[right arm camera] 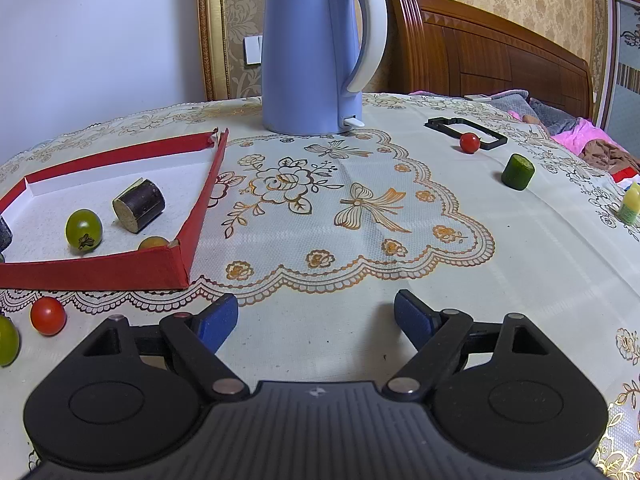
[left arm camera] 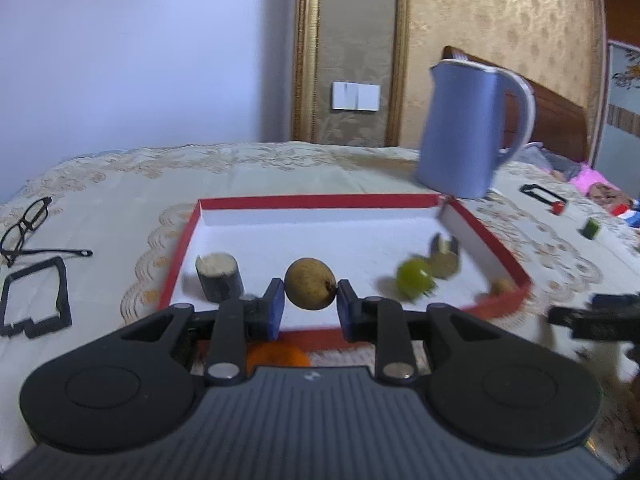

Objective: Organize fruits
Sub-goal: 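Lower the pear into the red tray and open the left gripper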

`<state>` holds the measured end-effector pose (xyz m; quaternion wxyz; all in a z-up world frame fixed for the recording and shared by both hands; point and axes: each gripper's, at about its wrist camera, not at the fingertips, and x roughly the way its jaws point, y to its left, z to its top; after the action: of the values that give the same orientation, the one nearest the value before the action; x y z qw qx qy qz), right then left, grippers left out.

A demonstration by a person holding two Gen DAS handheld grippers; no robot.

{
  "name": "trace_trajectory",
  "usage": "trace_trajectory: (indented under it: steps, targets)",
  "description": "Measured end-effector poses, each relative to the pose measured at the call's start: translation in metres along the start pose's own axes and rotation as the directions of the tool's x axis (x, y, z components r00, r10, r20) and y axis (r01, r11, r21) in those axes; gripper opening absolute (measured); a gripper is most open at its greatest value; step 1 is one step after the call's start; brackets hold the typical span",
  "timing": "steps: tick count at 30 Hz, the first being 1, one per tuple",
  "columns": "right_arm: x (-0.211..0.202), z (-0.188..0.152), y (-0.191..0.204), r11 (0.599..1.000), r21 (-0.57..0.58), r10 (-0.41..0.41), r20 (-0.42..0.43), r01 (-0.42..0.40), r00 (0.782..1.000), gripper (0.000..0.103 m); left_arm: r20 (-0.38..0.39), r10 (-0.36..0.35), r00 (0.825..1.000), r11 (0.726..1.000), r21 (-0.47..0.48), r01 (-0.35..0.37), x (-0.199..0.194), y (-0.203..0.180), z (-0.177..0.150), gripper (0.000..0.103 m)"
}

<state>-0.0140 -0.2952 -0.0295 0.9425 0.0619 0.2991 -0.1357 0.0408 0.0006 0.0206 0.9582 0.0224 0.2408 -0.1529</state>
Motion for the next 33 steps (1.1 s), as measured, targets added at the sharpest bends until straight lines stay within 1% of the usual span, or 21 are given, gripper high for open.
trace_trajectory:
  steps: [4, 10, 14, 16, 18, 20, 21, 22, 24, 25, 28, 32, 33]
  targets:
    - [0.0, 0.0, 0.0, 1.0, 0.0, 0.0, 0.0, 0.0, 1.0, 0.086, -0.029, 0.039, 0.999, 0.999, 0.001, -0.039, 0.026, -0.003, 0.01, 0.025]
    - [0.0, 0.0, 0.0, 1.0, 0.0, 0.0, 0.0, 0.0, 1.0, 0.086, -0.086, 0.086, 0.993, 0.996, -0.022, -0.088, 0.064, 0.0, 0.014, 0.025]
    - [0.0, 0.0, 0.0, 1.0, 0.0, 0.0, 0.0, 0.0, 1.0, 0.086, -0.118, 0.091, 0.989, 0.994, -0.046, -0.097, 0.079, 0.003, 0.013, 0.025]
    - [0.0, 0.0, 0.0, 1.0, 0.0, 0.0, 0.0, 0.0, 1.0, 0.086, -0.139, 0.1, 0.985, 0.993, -0.041, -0.107, 0.086, 0.004, 0.01, 0.025]
    - [0.0, 0.0, 0.0, 1.0, 0.0, 0.0, 0.0, 0.0, 1.0, 0.086, -0.132, 0.123, 0.984, 0.992, -0.025, -0.127, 0.087, 0.003, 0.008, 0.025]
    - [0.0, 0.0, 0.0, 1.0, 0.0, 0.0, 0.0, 0.0, 1.0, 0.086, -0.132, 0.114, 0.985, 0.993, -0.026, -0.118, 0.087, 0.002, 0.009, 0.026]
    - [0.0, 0.0, 0.0, 1.0, 0.0, 0.0, 0.0, 0.0, 1.0, 0.086, -0.13, 0.113, 0.985, 0.993, -0.025, -0.117, 0.087, 0.002, 0.008, 0.028]
    - [0.0, 0.0, 0.0, 1.0, 0.0, 0.0, 0.0, 0.0, 1.0, 0.086, -0.125, 0.126, 0.984, 0.992, -0.015, -0.129, 0.087, 0.001, 0.007, 0.032]
    - [0.0, 0.0, 0.0, 1.0, 0.0, 0.0, 0.0, 0.0, 1.0, 0.086, -0.112, 0.147, 0.983, 0.989, -0.001, -0.148, 0.085, -0.001, 0.007, 0.066]
    - [0.0, 0.0, 0.0, 1.0, 0.0, 0.0, 0.0, 0.0, 1.0, 0.086, -0.108, 0.14, 0.984, 0.99, -0.002, -0.141, 0.082, -0.002, 0.006, 0.07]
    - [0.0, 0.0, 0.0, 1.0, 0.0, 0.0, 0.0, 0.0, 1.0, 0.086, -0.075, 0.151, 0.986, 0.989, 0.009, -0.151, 0.068, -0.003, 0.007, 0.072]
    - [0.0, 0.0, 0.0, 1.0, 0.0, 0.001, 0.0, -0.001, 1.0, 0.086, -0.02, 0.157, 0.987, 0.988, 0.006, -0.157, 0.038, 0.002, 0.002, 0.085]
    - [0.0, 0.0, 0.0, 1.0, 0.0, 0.001, 0.0, -0.001, 1.0, 0.086, -0.008, 0.161, 0.987, 0.987, 0.007, -0.161, 0.029, 0.005, 0.0, 0.087]
